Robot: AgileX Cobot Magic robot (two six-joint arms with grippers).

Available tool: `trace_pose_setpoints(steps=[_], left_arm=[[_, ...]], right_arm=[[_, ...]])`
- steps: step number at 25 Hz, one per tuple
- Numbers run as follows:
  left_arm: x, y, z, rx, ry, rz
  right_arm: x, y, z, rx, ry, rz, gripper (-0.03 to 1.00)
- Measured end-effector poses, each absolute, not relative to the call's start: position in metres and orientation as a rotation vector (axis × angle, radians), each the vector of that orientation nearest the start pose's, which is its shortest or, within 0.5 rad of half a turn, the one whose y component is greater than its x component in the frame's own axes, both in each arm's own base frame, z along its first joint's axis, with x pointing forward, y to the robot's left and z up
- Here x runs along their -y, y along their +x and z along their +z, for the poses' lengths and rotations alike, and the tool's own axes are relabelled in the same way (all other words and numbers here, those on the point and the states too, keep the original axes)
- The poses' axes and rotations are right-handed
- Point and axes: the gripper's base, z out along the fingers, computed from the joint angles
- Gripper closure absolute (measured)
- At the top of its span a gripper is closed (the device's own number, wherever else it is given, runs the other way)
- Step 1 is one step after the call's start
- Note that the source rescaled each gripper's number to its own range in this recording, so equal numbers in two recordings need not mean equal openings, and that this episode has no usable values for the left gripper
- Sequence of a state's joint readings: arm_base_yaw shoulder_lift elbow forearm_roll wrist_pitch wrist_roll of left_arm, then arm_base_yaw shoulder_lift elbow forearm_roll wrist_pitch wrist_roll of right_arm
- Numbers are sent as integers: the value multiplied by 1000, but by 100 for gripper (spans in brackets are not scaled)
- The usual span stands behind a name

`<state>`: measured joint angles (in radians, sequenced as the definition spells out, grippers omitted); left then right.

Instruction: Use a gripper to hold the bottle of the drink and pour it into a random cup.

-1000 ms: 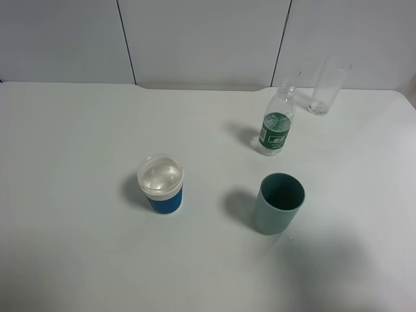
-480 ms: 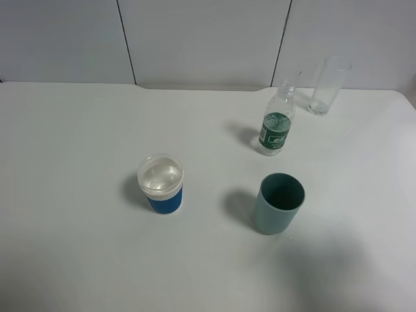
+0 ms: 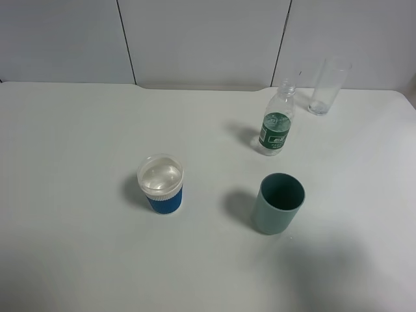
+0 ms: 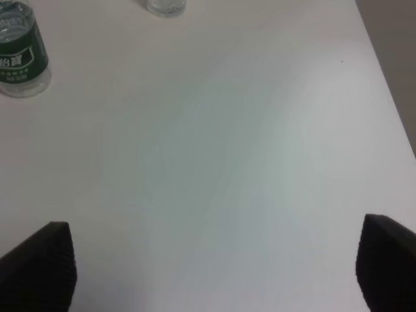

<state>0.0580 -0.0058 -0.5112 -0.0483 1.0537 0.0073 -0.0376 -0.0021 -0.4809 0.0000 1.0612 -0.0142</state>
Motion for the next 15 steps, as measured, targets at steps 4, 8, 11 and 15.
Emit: trace_pose_setpoints(steps=[4, 8, 11, 15], left_arm=[[4, -7, 281, -2019, -49, -16], [4, -7, 281, -2019, -49, -16], [4, -7, 281, -2019, -49, -16], [4, -7, 281, -2019, -49, -16]], right_arm=[[0, -3, 272, -2062, 24, -32, 2], [0, -3, 272, -2062, 24, -32, 2], [0, -3, 272, -2062, 24, -32, 2], [0, -3, 272, -2062, 24, -32, 2]])
